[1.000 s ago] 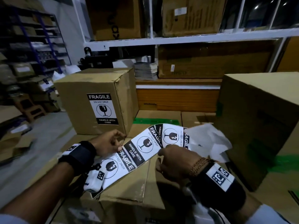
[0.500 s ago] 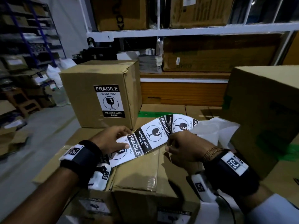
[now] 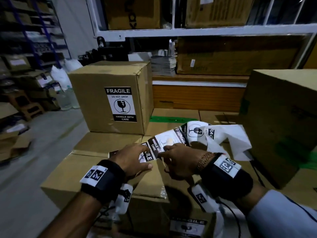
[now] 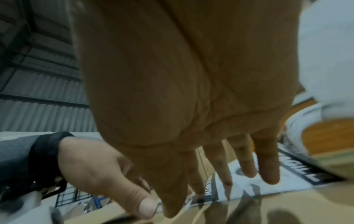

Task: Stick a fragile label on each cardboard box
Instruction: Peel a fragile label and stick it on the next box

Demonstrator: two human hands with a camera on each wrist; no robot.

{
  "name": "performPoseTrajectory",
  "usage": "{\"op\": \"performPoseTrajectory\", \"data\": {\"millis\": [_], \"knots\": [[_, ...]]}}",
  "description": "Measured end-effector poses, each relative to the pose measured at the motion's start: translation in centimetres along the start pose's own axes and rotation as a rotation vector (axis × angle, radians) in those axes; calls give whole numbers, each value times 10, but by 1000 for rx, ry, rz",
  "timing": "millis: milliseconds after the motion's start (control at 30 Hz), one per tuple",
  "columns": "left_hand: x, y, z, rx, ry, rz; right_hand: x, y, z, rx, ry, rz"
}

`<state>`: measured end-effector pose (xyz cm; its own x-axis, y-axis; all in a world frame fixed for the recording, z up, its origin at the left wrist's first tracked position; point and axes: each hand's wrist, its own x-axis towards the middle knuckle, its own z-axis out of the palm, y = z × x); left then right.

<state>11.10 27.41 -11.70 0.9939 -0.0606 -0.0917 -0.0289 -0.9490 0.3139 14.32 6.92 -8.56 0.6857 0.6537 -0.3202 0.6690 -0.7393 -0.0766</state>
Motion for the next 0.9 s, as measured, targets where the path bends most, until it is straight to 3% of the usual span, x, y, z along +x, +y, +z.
{"op": "performPoseTrajectory", "data": {"millis": [333,900], "knots": [[7,6,-1,49,41,-90,8,5,4,-63,5,-29],[7,6,2,88,121,-99,6,2,-1,-108,18,-49]]}}
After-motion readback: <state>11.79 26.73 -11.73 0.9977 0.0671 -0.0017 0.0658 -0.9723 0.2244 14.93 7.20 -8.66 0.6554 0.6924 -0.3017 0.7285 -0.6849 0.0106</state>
